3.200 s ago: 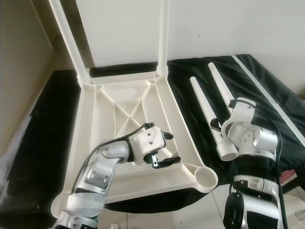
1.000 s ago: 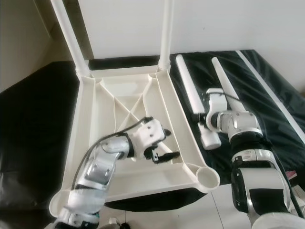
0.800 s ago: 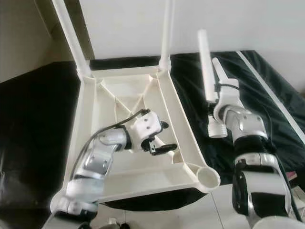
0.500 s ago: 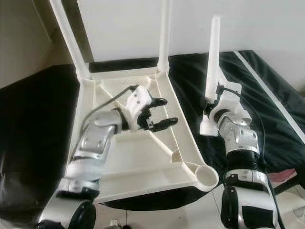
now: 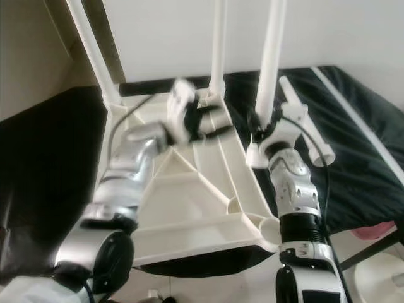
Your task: Building children table
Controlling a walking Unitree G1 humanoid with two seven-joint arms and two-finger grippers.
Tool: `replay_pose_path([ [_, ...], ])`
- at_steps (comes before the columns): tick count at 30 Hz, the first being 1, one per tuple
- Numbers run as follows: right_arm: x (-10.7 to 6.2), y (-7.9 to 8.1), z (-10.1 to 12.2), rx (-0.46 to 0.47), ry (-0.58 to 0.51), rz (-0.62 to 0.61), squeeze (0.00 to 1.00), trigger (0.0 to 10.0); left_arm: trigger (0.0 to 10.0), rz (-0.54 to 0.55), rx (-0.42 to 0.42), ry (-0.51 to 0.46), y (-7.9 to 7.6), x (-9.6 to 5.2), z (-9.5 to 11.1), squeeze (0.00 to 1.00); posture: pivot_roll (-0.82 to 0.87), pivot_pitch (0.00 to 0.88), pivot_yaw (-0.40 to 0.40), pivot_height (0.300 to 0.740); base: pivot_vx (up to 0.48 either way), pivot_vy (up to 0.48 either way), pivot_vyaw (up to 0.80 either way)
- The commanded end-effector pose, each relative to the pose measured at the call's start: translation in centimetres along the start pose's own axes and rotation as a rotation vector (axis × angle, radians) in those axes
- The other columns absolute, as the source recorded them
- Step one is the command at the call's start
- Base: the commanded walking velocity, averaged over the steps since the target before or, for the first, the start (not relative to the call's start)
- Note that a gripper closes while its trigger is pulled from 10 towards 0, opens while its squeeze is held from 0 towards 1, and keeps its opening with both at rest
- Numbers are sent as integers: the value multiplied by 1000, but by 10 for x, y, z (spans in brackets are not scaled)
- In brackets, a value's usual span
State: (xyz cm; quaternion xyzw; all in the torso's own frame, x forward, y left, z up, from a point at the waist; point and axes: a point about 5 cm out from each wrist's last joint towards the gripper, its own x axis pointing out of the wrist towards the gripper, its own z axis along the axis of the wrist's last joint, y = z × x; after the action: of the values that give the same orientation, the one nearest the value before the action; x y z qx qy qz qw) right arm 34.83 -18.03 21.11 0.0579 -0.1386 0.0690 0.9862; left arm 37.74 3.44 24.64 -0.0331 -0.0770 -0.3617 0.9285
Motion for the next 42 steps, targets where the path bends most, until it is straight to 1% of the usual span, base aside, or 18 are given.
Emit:
replay_pose_path([
  [1, -1, 11, 6, -20, -50, 64, 0, 10000, 10000, -17, -54, 24, -7, 7, -5, 0, -48, 0, 36, 740, 0, 0, 0],
  [2, -2, 19, 9, -9, -72, 104, 0, 10000, 10000, -23, -60, 37, -5, 8, -4, 0, -43, 0, 32, 740, 0, 0, 0],
  [3, -2, 19, 9, -9, -72, 104, 0, 10000, 10000, -23, -60, 37, -5, 8, -4, 0, -43, 0, 32, 740, 0, 0, 0],
  [4, -3, 31, 11, -7, -93, 157, 0, 10000, 10000, -26, -56, 64, -1, 11, -3, 0, -40, 0, 27, 740, 0, 0, 0],
  [7, -5, 38, 10, -15, -102, 193, 0, 10000, 10000, -22, -51, 84, 2, 12, -2, 0, -36, 0, 24, 740, 0, 0, 0],
  [9, -5, 38, 10, -15, -102, 193, 0, 10000, 10000, -22, -51, 84, 2, 12, -2, 0, -36, 0, 24, 740, 0, 0, 0],
  [10, -7, 45, 9, 7, -105, 222, 0, 10000, 10000, -12, -61, 95, 6, 14, 1, 0, -31, 0, 18, 740, 0, 0, 0],
  [12, -8, 51, 7, 9, -99, 251, 0, 10000, 10000, -11, -78, 95, 9, 16, 6, 0, -30, 0, 15, 740, 0, 0, 0],
  [17, -10, 56, 4, 11, -96, 283, 0, 10000, 10000, -27, -90, 71, 8, 20, 16, 0, -27, 0, 11, 740, 0, 0, 0],
  [22, -16, 68, 0, 29, -83, 352, 0, 10000, 10000, -73, -122, 38, 7, 23, 27, 0, -23, 0, 5, 740, 0, 0, 0],
  [24, -16, 68, 0, 29, -83, 352, 0, 10000, 10000, -73, -122, 38, 7, 23, 27, 0, -23, 0, 5, 740, 0, 0, 0],
  [26, -21, 75, -7, 43, -55, 385, 0, 10000, 10000, -159, -149, -12, 0, 26, 40, 0, -17, 0, 1, 740, 0, 0, 0],
  [28, -21, 76, -9, 44, -50, 389, 0, 10000, 10000, -170, -150, -17, -1, 27, 42, 0, -17, 0, 1, 740, 0, 0, 0],
  [33, -23, 77, -21, 19, 3, 383, 0, 10000, 10000, -214, -124, -54, -10, 29, 57, 0, -19, 0, -2, 740, 0, 0, 0],
  [35, -23, 79, -31, 11, 48, 365, 0, 10000, 10000, -270, -113, -102, -25, 29, 70, 0, -18, 0, -2, 740, 0, 0, 0],
  [40, -23, 80, -34, 9, 60, 360, 0, 10000, 10000, -286, -113, -115, -30, 29, 73, 0, -18, 0, -2, 740, 0, 0, 0],
  [41, -24, 83, -35, 17, 68, 361, 0, 10000, 10000, -300, -109, -126, -35, 28, 75, 0, -14, 0, -5, 740, 0, 0, 0],
  [42, -25, 91, -37, 43, 76, 367, 0, 10000, 10000, -328, -110, -151, -46, 27, 79, 0, -7, 0, -9, 740, 0, 0, 0],
])
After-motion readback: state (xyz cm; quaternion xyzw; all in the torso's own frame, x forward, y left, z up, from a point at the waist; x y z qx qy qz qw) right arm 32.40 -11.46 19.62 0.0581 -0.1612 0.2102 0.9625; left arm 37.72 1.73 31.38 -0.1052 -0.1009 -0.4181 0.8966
